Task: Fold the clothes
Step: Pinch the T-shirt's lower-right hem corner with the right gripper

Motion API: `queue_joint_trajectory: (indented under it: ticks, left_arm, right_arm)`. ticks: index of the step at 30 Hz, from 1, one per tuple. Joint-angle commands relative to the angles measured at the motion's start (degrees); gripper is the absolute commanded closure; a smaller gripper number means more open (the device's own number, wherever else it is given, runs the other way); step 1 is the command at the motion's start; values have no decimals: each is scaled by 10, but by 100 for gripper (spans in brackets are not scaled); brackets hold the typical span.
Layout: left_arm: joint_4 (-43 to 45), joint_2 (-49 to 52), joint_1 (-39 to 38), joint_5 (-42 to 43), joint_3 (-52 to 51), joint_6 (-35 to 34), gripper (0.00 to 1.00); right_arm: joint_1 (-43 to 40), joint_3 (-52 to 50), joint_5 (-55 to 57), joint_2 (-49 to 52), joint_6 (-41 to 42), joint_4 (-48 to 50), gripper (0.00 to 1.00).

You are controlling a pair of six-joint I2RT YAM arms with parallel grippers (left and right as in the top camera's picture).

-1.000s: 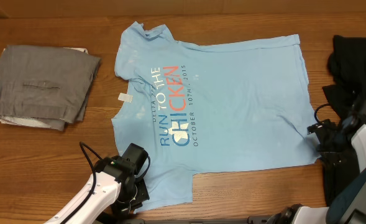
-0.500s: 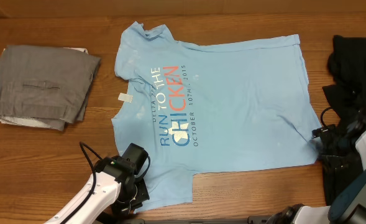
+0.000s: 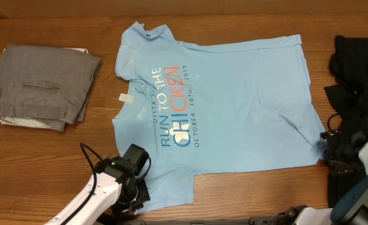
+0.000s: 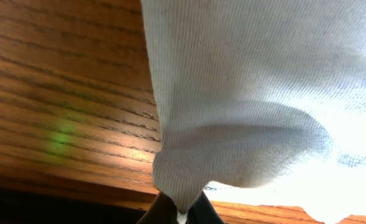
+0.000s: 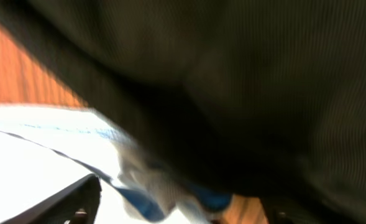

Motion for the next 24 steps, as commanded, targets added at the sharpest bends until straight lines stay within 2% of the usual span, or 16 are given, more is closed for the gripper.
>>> queue_joint_trajectory:
  ticks: [1,10,13,18,24]
  left_arm:
    - [0,1,-5,5,-3,11,94]
    - [0,1,-5,5,-3,11,94]
    - [0,1,-5,5,-3,11,94]
    - [0,1,-5,5,-3,11,94]
    - [0,1,-5,5,-3,11,93]
  right_arm:
    - [-31,-16,-40,6,-16,30,4]
    - [-89,-14,-52,6,-15,137,0]
    - [-115,6,-56,6,-9,139,0]
    - [-137,64,-122,6,-14,92,2]
    - [-106,136,-128,6,-44,-28,0]
